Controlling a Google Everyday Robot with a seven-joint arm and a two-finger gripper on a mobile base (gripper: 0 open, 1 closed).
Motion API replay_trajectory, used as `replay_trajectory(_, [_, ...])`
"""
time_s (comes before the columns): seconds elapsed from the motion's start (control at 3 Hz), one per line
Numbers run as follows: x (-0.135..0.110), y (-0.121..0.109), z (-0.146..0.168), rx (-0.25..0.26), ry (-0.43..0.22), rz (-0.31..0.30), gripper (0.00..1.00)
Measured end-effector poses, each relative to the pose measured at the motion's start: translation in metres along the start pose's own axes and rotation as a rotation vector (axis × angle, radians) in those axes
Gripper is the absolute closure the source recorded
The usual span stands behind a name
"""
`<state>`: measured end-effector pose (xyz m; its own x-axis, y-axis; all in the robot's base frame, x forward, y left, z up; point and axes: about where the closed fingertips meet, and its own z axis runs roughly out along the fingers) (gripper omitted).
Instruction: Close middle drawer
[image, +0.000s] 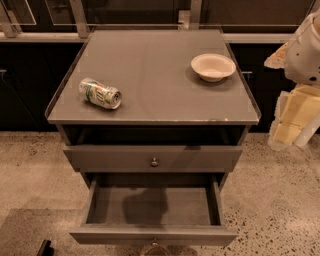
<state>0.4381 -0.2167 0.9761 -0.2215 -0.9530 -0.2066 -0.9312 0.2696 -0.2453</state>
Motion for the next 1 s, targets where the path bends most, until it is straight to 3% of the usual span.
replay_trajectory(0.67, [0.014,0.013,0.012,0.007,-0.039,0.027,0.0])
replay_trajectory(1.0, [0.032,0.047,0.034,0.021,-0.134,0.065,0.0])
